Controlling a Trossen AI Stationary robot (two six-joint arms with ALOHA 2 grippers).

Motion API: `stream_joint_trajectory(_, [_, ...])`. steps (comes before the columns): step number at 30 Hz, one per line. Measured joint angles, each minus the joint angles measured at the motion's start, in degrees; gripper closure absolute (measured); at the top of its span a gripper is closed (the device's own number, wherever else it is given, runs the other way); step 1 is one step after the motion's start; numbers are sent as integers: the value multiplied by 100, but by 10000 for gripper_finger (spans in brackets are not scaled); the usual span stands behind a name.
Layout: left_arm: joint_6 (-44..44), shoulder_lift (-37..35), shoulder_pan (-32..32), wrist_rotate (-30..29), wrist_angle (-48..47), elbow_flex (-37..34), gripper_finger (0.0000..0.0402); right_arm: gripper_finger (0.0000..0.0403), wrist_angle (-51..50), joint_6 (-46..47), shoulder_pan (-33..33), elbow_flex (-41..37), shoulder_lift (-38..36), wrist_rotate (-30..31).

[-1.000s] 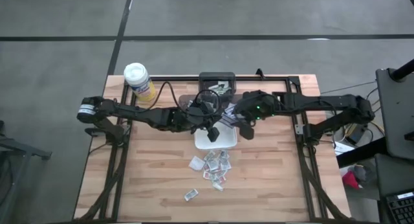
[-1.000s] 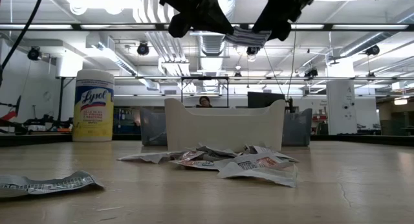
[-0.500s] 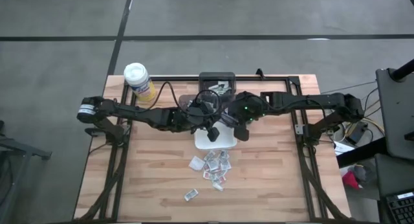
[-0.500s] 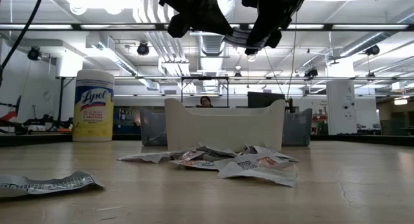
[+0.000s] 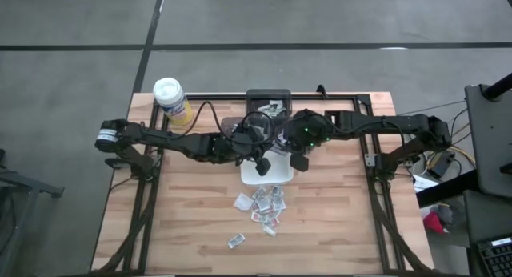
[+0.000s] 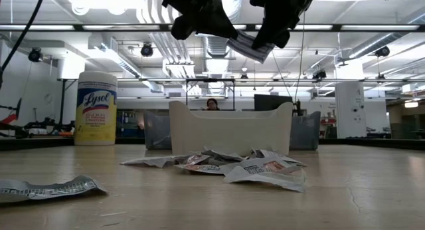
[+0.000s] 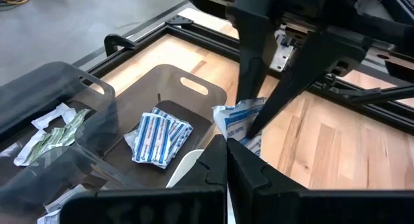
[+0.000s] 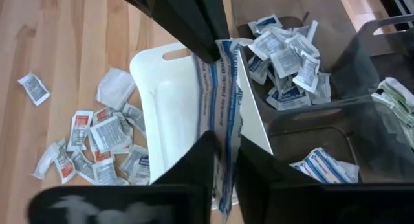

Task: Pick & Place First Aid Supplies
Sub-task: Put the blue bandage into the right black bin

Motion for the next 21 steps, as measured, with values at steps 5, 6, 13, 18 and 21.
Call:
stream_joint_trajectory(5, [-17, 0, 0, 2, 2, 0, 401, 393, 0, -37, -2, 0, 0, -2])
stream_joint_trajectory(6, [-31, 0, 0, 2, 2, 0, 401, 394, -2, -43, -2, 0, 0, -2])
stream_joint_trajectory(13, [-46, 1, 0, 48, 10, 0, 401, 395, -99, -45, -2, 2, -9, -2])
stream_joint_trajectory(18, [-82, 2, 0, 48, 0, -2, 394, 395, -182, -45, 0, 2, -9, 0])
stream_joint_trajectory(21, [-146, 2, 5, 56, 14, -2, 364, 395, -197, -43, -2, 0, -9, 2])
